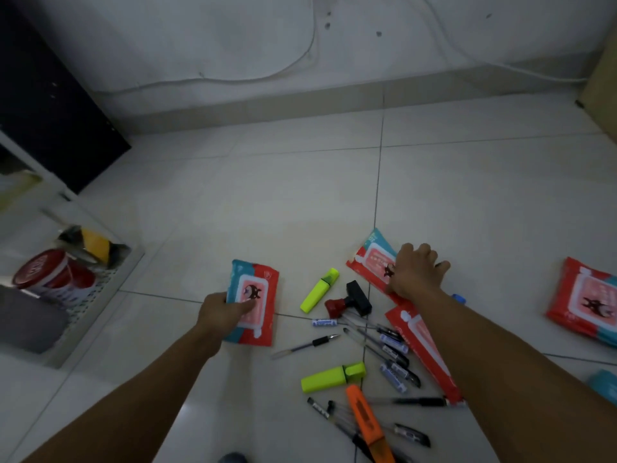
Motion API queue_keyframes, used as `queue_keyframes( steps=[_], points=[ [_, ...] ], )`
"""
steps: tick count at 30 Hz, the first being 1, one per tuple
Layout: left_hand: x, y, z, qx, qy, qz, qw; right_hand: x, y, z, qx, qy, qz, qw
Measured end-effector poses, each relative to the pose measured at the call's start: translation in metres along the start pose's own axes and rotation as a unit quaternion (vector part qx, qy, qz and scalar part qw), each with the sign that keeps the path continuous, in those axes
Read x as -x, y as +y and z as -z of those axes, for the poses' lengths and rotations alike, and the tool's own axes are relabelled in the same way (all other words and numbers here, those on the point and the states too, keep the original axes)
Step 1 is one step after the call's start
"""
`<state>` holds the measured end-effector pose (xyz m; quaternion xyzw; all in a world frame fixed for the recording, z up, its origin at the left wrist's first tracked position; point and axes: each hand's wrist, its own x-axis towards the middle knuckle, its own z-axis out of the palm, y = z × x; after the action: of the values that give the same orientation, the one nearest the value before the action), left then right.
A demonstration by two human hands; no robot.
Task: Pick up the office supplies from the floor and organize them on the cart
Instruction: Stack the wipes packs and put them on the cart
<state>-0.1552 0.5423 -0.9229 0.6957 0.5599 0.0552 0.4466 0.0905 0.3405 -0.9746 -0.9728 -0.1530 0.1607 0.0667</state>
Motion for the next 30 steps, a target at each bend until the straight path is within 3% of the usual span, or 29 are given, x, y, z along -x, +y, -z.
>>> queue_keyframes(
  steps=[2, 4, 7, 10, 12, 14, 20, 23, 30],
  points=[
    [0.009, 0.011, 0.01, 0.029, 0.009, -0.002, 1.0, 0.005, -0.004, 0.003, -0.07, 0.009, 0.01, 0.997],
    [0.017, 0.023, 0.022, 0.048, 0.015, -0.024, 0.998, 0.009, -0.007, 0.012, -0.215, 0.004, 0.033, 0.976],
    [0.031, 0.042, 0.042, 0.066, 0.01, -0.069, 0.995, 0.021, -0.017, 0.036, -0.422, 0.006, 0.09, 0.902],
    [0.045, 0.058, 0.059, 0.086, -0.013, -0.091, 0.992, 0.039, -0.033, 0.066, -0.547, -0.091, 0.117, 0.824],
    [0.056, 0.063, 0.065, 0.113, -0.031, -0.095, 0.989, 0.051, -0.042, 0.087, -0.542, -0.155, 0.157, 0.811],
    [0.069, 0.061, 0.067, 0.133, -0.048, -0.098, 0.985, 0.063, -0.046, 0.11, -0.502, -0.159, 0.214, 0.823],
    [0.098, 0.012, 0.068, 0.175, -0.138, -0.036, 0.974, 0.109, -0.047, 0.172, -0.501, -0.026, 0.252, 0.827],
    [0.108, 0.004, 0.074, 0.206, -0.199, -0.012, 0.958, 0.129, -0.049, 0.186, -0.525, -0.059, 0.267, 0.806],
    [0.133, 0.015, 0.082, 0.249, -0.312, -0.026, 0.917, 0.175, -0.07, 0.198, -0.445, -0.145, 0.343, 0.815]
  ],
)
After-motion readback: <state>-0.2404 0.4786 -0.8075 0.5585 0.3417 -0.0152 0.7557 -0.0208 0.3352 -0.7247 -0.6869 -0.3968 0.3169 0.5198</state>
